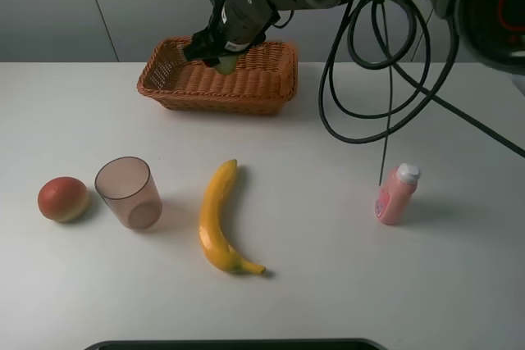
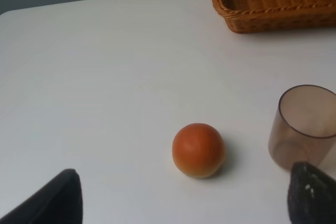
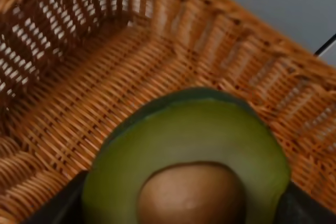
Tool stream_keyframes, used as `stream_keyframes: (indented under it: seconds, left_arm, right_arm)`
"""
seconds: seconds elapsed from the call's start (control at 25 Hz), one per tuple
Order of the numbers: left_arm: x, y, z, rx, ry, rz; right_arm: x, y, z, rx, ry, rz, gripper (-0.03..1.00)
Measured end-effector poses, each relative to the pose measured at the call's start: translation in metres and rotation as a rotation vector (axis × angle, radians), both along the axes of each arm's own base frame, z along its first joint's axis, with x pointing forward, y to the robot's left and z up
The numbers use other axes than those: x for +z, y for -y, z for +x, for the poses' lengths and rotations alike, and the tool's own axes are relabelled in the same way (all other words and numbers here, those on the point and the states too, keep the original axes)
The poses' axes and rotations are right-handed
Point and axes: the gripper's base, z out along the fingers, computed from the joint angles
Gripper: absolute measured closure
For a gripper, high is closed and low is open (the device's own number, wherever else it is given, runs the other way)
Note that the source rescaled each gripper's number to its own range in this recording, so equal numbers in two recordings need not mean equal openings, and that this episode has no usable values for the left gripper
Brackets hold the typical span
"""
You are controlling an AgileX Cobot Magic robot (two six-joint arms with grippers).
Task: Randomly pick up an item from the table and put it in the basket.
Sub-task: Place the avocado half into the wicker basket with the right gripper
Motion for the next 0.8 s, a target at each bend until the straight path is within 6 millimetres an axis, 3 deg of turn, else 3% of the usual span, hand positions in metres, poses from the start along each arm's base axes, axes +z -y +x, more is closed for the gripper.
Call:
stream_keyframes:
  seconds: [0.16, 0.44, 0.48, 0.52, 0.56, 0.6, 0.68, 0.8]
  left_arm:
    - [0.0, 0.0, 0.0, 0.0, 0.0, 0.0]
    - [0.0, 0.0, 0.0, 0.0, 0.0, 0.0]
    - [0.0, 0.0, 0.0, 0.0, 0.0, 0.0]
    - [0.0, 0.0, 0.0, 0.0, 0.0, 0.0]
    - [0.0, 0.0, 0.0, 0.0, 0.0, 0.0]
    - [0.0, 0.0, 0.0, 0.0, 0.0, 0.0]
    - [0.0, 0.0, 0.0, 0.0, 0.0, 0.0]
    - [0.0, 0.0, 0.0, 0.0, 0.0, 0.0]
  right_arm:
    - [-0.0112, -0.0004, 0.0006, 0.001, -0.016, -0.015, 0.97]
    - [-0.0105, -0.0005, 0.0009, 0.002, -0.013, -0.015, 0.97]
    - [-0.0106, -0.0004, 0.0009, 0.001, -0.014, -0.017, 0.93]
    - [-0.0107, -0.0003, 0.0008, 0.0, -0.015, -0.018, 0.7]
    - [-0.0107, -0.0003, 0.0008, 0.0, -0.015, -0.018, 0.31]
    - [-0.0107, -0.0003, 0.0008, 0.0, -0.015, -0.018, 0.12]
    - [-0.0101, -0.0004, 0.0011, 0.001, -0.013, -0.018, 0.0]
    - [-0.0104, 0.0001, 0.0009, 0.001, -0.015, -0.026, -0.02]
